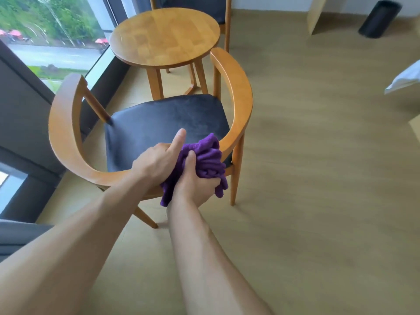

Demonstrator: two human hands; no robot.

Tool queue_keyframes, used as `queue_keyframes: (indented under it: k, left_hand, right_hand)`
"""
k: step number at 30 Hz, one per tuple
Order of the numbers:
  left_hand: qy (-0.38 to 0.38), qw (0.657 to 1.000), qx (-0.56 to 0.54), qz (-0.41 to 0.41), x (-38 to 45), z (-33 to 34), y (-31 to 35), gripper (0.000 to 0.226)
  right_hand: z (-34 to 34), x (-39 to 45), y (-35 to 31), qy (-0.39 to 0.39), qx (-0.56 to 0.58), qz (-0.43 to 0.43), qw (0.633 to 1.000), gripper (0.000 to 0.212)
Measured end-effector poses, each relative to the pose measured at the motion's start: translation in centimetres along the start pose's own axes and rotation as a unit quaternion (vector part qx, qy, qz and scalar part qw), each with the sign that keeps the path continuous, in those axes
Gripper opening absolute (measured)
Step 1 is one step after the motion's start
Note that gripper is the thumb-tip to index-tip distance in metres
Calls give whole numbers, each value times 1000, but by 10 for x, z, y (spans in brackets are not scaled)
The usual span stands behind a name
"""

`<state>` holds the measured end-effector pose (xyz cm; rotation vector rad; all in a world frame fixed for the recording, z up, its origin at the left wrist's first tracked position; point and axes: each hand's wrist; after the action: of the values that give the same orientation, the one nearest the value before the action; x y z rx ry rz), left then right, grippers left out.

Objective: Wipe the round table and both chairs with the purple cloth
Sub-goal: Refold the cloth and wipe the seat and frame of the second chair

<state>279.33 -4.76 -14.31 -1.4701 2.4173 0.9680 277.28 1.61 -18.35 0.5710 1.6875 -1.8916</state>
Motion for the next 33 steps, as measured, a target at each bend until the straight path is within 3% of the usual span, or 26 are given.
queue_keyframes:
  k: [5, 9, 13, 18, 25, 28, 31, 33]
  left_hand:
    - [-11, 999, -14, 45, 3, 1, -13, 88]
    - [-13, 998, -16, 57, 10, 7, -21, 93]
    - [30, 994, 19, 108, 6, 17, -23, 79]
    - [35, 998, 33, 29, 17, 20, 1, 51]
    - [-6, 995, 96, 35, 53, 32, 45, 63]
    - [27, 994, 102, 38, 51, 34, 35, 80]
    - [25, 987, 138, 71, 47, 37, 37, 53]
    - [23, 987, 145, 67, 47, 39, 40, 54]
  right_hand:
    - [3, 41, -19, 40, -61, -49, 996, 70]
    - [-8, 97, -50, -4, -135, -44, 990, 62]
    - [-12, 101, -46, 0, -159, -94, 983, 56]
    - [-14, 55, -4, -19, -89, -168, 982, 58]
    - [-14, 83, -18, -19, -105, -179, 978, 60]
    - [-12, 114, -33, -15, -137, -177, 975, 62]
    - [-9, 148, -48, -22, -169, -184, 968, 62]
    - [-7, 170, -60, -30, -183, -200, 962, 61]
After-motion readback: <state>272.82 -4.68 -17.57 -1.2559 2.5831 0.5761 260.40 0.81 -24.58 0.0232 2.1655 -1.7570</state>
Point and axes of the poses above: each hand's wrist, its own x-axis towards the middle knuckle, its own z-axis out of the palm, y = z × x, and after that the axes turned 5 degrees about -y, right-handed
